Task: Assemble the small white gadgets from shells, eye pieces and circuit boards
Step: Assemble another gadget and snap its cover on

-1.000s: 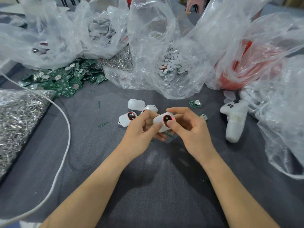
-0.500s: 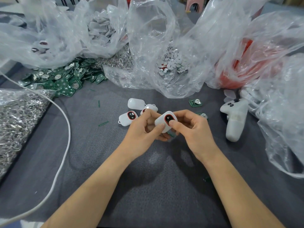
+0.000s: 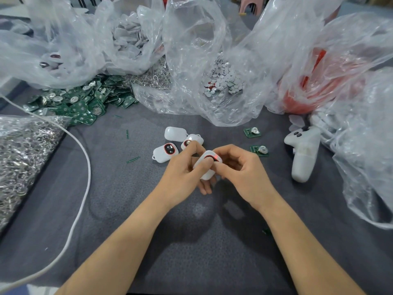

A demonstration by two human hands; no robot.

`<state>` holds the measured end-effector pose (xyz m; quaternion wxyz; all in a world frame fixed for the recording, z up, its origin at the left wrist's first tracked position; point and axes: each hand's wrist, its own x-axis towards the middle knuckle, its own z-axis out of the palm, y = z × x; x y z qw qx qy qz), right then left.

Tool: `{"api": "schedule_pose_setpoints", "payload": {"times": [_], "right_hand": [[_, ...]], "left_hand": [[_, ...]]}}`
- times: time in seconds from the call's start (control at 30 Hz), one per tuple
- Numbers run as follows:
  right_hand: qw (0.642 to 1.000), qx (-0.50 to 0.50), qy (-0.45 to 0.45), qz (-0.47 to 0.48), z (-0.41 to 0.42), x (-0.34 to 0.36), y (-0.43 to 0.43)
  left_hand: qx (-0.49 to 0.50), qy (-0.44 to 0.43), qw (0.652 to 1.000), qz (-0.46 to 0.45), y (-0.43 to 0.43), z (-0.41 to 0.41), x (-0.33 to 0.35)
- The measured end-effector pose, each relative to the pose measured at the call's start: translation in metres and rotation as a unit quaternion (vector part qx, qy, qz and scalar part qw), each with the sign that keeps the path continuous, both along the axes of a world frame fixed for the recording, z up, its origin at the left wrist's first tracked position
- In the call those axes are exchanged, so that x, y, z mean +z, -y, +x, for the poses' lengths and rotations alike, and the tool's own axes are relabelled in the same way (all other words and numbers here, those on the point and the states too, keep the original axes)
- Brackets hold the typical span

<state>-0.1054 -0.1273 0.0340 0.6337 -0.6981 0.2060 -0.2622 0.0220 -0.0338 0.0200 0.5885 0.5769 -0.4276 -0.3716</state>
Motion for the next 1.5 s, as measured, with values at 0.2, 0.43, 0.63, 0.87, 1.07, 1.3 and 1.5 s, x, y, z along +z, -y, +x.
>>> {"api": "schedule_pose_setpoints", "payload": {"times": [0.2, 0.43, 0.63, 0.87, 1.07, 1.3, 1.5], "right_hand": [[0.999, -0.034, 0.04, 0.003, 0.002, 0.001, -0.003], [0.997, -0.051, 0.056, 0.01, 0.003, 0.001, 0.0], [0.993, -0.041, 0.073, 0.088, 0.004, -0.001, 0.001], [0.983, -0.011, 0.088, 0.158, 0.003, -0.002, 0.004], [0.988, -0.03, 0.065, 0.139, 0.003, -0.004, 0.005], [0.987, -0.022, 0.067, 0.147, 0.0, -0.004, 0.008], [0.993, -0.027, 0.071, 0.095, 0.002, -0.003, 0.003]], "left_hand": [[-0.01, -0.027, 0.999, -0.022, 0.0, -0.003, 0.003], [-0.053, -0.058, 0.997, -0.016, -0.003, 0.005, 0.0], [-0.06, -0.075, 0.995, -0.022, -0.005, 0.003, 0.002], [-0.053, -0.08, 0.995, -0.032, -0.002, 0.0, 0.003], [-0.042, -0.056, 0.997, -0.041, -0.002, 0.0, 0.0], [-0.046, -0.009, 0.998, -0.046, -0.003, -0.001, -0.002], [0.014, -0.031, 0.998, -0.044, 0.0, -0.004, 0.0]]}}
